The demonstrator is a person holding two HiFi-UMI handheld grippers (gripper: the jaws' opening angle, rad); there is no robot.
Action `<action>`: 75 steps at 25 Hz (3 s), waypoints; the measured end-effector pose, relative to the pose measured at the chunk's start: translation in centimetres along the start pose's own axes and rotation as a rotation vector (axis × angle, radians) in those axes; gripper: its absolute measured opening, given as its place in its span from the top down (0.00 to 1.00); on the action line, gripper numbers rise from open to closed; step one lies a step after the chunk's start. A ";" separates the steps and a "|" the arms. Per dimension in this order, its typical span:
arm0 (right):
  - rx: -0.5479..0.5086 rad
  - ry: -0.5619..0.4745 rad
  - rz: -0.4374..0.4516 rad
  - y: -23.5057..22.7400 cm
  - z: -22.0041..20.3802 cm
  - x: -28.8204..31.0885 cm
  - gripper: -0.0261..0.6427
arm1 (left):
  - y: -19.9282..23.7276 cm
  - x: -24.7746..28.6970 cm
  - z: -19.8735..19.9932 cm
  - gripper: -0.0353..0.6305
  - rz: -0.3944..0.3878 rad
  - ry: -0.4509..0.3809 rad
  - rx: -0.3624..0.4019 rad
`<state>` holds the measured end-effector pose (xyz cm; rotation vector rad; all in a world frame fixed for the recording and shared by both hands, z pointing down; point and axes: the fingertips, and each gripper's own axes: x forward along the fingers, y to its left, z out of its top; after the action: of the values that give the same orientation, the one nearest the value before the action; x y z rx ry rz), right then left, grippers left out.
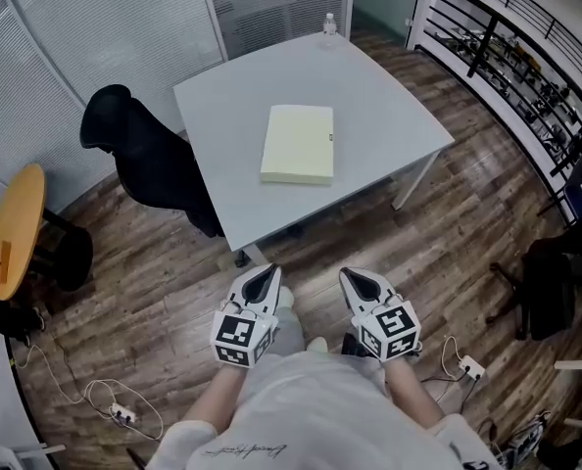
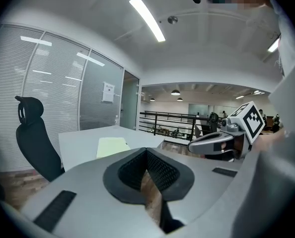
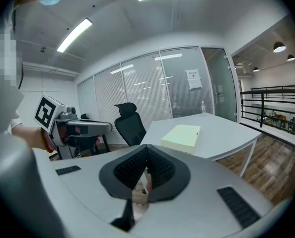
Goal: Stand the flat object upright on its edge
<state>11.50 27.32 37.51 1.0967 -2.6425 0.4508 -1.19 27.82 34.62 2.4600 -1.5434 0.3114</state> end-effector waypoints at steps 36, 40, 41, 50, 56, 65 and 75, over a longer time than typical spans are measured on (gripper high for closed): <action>0.033 -0.031 -0.136 -10.1 9.9 19.3 0.92 | 15.9 18.5 6.8 0.93 -0.174 -0.007 0.031; 0.036 -0.034 -0.153 -10.4 10.5 20.5 0.92 | 17.6 19.4 7.0 0.93 -0.184 -0.003 0.030; 0.037 -0.033 -0.159 -10.5 10.5 20.6 0.92 | 17.8 19.6 6.9 0.93 -0.186 -0.001 0.029; 0.047 0.008 -0.166 -11.7 10.0 20.7 0.92 | 17.7 20.7 6.1 0.93 -0.195 0.029 0.000; 0.045 0.023 -0.158 -13.7 10.7 21.7 0.92 | 19.2 21.9 6.1 0.93 -0.158 0.050 -0.012; 0.049 0.059 -0.158 -16.7 11.2 22.9 0.92 | 20.1 23.9 5.3 0.93 -0.150 0.111 -0.004; 0.058 0.086 -0.153 -18.7 11.4 24.5 0.92 | 21.6 26.1 5.0 0.93 -0.142 0.137 -0.032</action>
<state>6.89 -5.25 38.81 1.2576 -2.4641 0.5337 -9.27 -5.17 39.06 2.4520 -1.3023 0.4165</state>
